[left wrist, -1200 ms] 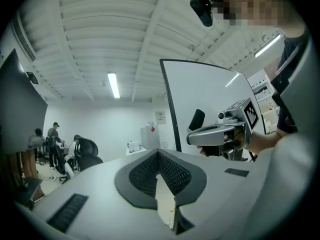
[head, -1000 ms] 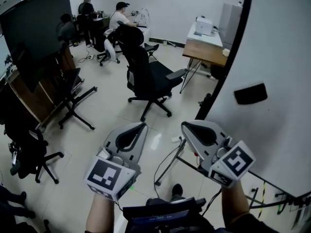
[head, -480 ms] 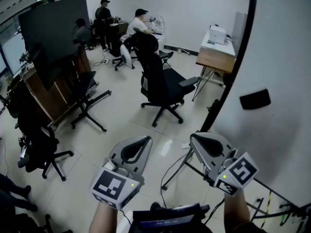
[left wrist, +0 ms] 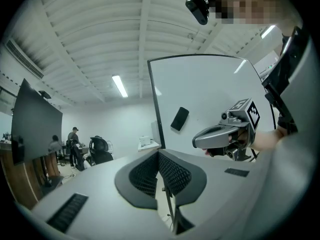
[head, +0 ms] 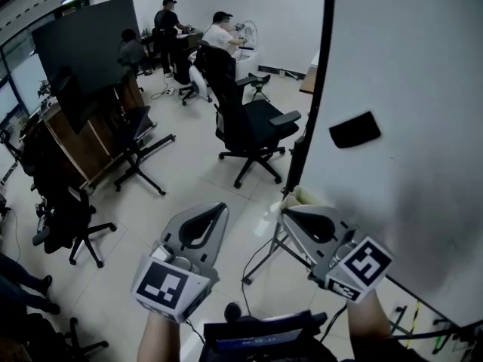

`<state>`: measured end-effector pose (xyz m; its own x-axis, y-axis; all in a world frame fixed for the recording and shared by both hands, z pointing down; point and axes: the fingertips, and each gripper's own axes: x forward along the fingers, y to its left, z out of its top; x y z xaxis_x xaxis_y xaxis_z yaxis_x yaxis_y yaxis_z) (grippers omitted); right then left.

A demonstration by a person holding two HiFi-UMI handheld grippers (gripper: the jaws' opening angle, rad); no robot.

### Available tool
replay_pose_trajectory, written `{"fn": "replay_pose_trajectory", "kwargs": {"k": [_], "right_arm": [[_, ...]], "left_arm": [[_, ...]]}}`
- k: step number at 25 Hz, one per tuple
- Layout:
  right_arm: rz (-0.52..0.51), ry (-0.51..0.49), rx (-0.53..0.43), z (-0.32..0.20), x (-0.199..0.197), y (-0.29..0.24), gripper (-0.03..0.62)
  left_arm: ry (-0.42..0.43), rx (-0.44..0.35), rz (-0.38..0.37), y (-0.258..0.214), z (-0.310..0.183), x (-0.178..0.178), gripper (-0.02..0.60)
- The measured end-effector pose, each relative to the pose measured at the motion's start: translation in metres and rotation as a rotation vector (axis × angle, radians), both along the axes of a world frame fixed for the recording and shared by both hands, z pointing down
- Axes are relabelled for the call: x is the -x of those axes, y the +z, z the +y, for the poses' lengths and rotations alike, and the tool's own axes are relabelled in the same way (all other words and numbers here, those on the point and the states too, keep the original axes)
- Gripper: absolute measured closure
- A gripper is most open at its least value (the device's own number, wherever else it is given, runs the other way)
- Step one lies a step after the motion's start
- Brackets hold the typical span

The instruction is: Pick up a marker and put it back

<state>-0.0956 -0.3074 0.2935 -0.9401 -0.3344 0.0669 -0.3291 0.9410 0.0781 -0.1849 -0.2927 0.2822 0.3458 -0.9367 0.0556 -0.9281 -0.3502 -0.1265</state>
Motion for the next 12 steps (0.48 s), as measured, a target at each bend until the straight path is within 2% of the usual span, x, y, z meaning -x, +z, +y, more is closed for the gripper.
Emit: {"fn": "replay_pose_trajectory", "kwargs": {"k": [6, 12], "right_arm": [[-0.041, -0.07, 0.031, 0.02, -0.046, 0.002, 0.582], [-0.037, -0.176, 0.091, 0.048, -0.058, 0.017, 0.582]], "left_arm": [[-0.045, 0.012, -0.032, -0.004, 0.025, -0.051, 0.583], [-0.136, 0.055, -0.041, 0.007, 0.062, -0.066, 0.583]]}}
